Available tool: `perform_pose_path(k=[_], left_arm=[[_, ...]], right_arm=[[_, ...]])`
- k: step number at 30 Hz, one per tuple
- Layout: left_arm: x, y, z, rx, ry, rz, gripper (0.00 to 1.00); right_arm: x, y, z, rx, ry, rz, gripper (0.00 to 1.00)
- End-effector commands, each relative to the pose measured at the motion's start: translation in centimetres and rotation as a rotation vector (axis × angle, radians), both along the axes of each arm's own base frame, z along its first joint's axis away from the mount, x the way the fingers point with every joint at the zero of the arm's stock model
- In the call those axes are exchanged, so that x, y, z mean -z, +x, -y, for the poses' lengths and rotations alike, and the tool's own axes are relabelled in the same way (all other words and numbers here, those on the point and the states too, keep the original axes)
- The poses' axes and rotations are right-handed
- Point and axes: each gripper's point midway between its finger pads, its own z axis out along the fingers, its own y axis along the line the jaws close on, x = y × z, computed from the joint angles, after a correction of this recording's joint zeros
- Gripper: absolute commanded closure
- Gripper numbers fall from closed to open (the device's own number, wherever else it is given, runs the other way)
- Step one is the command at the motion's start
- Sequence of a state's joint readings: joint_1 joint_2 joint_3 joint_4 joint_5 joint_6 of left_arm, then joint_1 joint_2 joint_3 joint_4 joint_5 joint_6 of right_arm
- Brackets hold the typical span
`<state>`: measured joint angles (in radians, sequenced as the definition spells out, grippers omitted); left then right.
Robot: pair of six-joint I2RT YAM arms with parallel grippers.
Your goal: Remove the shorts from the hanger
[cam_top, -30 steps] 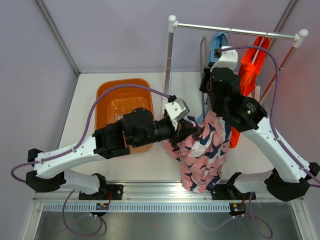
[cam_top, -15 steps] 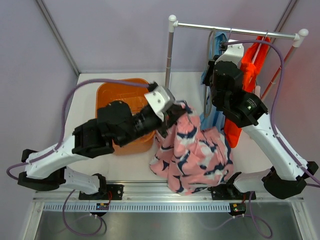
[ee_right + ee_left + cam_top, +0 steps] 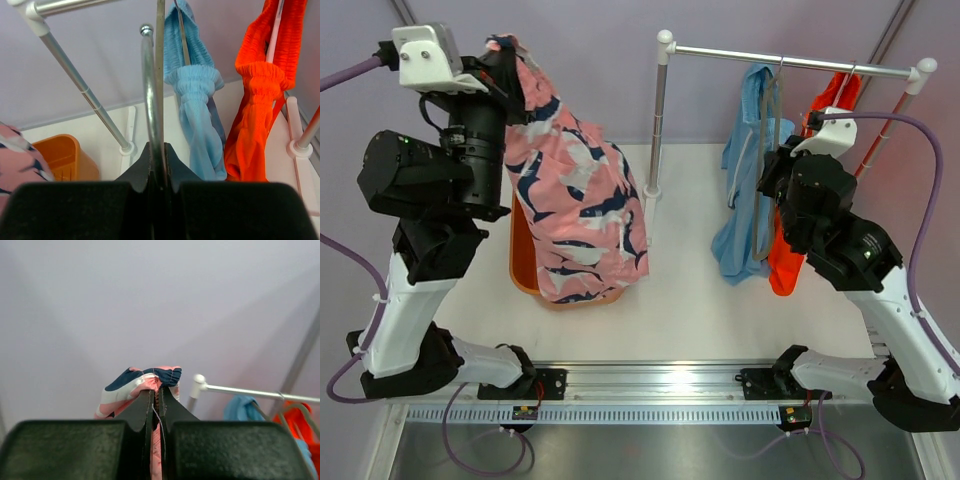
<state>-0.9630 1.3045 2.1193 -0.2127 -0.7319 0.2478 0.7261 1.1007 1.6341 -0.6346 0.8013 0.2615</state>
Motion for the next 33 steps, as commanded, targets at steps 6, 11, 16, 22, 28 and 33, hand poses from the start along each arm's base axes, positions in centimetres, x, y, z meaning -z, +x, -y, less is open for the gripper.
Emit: perform_pose_path(k=[6, 11, 16, 22, 28, 33], left_arm=[[-1.1, 4.9, -5.8, -0.293, -0.048, 0.013, 1.00], [2.8, 10.9, -6.4, -0.335, -0.051, -0.117, 1.00], [9.2, 14.5, -4.3, -0.324, 0.023, -0.249, 1.00], [21.7, 17.0, -1.0, -0.235, 0.021, -0.480, 1.00], [35.0, 17.6, -1.3, -0.295, -0.014, -0.752, 1.00], [42.2, 17.8, 0.7, -0.192, -0.056, -0.943, 1.00]], right_arm=[[2.4, 0.3, -0.9, -0.024, 0.013, -0.056, 1.00], [3.3, 0.0, -0.9, -0.035, 0.001, -0.078, 1.00], [4.2, -0.1, -0.8, -0.034, -0.010, -0.089, 1.00], [5.4, -0.3, -0.8, -0.037, -0.007, -0.104, 1.00], [6.4, -0.7, -0.6, -0.043, -0.009, -0.120, 1.00], [7.6, -0.8, -0.8, -0.052, -0.011, -0.140, 1.00]])
